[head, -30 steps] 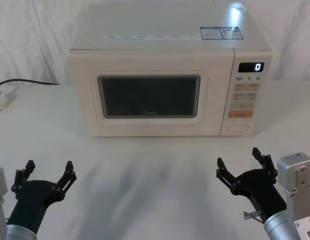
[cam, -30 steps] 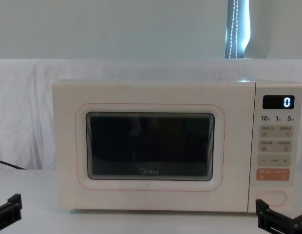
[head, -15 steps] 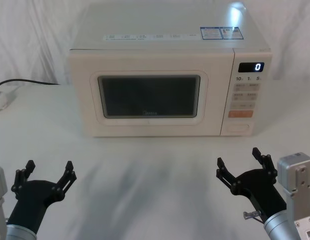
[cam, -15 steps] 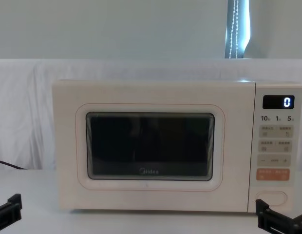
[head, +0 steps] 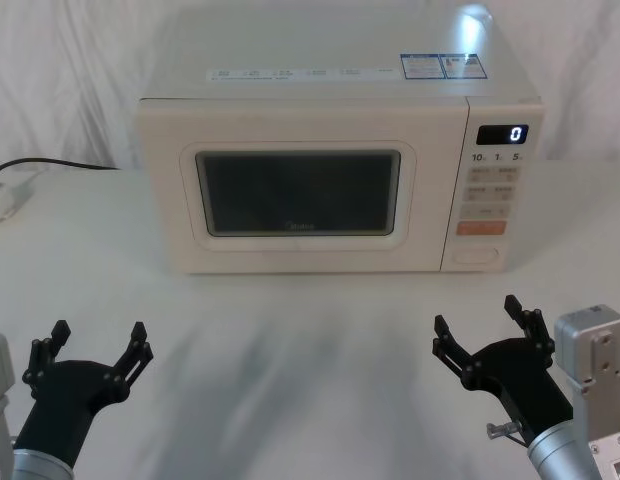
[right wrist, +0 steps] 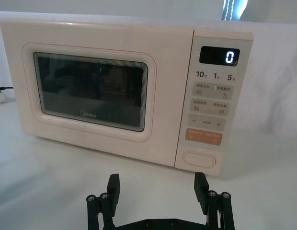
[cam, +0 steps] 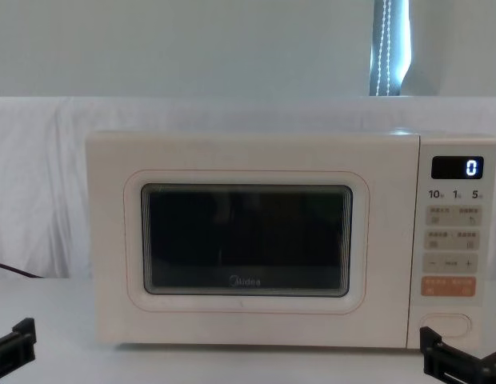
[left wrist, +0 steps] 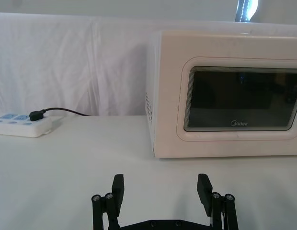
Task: Press the button to open the microwave door with one hand; close the microwave door with the other hand.
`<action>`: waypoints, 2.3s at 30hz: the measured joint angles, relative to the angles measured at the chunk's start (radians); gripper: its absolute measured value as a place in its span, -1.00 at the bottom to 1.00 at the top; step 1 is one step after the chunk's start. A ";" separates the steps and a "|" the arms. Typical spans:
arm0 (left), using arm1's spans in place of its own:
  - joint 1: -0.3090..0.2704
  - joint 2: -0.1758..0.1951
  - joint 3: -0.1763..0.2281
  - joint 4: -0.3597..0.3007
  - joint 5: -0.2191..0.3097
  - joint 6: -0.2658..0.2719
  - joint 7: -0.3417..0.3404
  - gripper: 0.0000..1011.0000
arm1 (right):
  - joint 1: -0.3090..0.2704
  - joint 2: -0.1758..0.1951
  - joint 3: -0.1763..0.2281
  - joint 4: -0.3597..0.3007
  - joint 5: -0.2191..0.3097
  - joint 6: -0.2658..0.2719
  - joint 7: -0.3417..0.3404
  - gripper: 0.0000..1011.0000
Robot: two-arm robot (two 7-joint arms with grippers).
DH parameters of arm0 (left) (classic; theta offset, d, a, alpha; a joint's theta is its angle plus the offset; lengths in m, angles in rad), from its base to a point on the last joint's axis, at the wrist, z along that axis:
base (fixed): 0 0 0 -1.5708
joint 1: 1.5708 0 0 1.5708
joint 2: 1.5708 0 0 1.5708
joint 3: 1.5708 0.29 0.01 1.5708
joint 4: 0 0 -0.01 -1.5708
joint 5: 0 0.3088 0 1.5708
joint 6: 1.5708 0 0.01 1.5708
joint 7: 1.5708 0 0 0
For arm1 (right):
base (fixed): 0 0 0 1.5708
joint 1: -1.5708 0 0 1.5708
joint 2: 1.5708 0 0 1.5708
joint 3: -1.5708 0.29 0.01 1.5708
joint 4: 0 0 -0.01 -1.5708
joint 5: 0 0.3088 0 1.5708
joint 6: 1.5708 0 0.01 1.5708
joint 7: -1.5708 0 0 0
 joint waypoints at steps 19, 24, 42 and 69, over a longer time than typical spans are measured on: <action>0.000 0.000 0.000 0.000 0.000 0.000 0.000 0.98 | -0.003 -0.019 0.016 -0.004 -0.005 0.008 0.019 0.98; 0.000 0.000 0.000 0.000 0.000 0.000 0.000 0.98 | -0.012 -0.032 0.034 -0.026 -0.006 0.024 0.035 0.98; 0.000 0.000 0.000 0.000 0.000 0.000 0.000 0.98 | -0.014 -0.088 0.077 -0.108 -0.030 0.154 0.053 0.98; 0.000 0.000 0.000 0.000 0.000 0.000 0.000 0.98 | 0.001 -0.180 0.130 -0.103 -0.122 0.307 0.040 0.54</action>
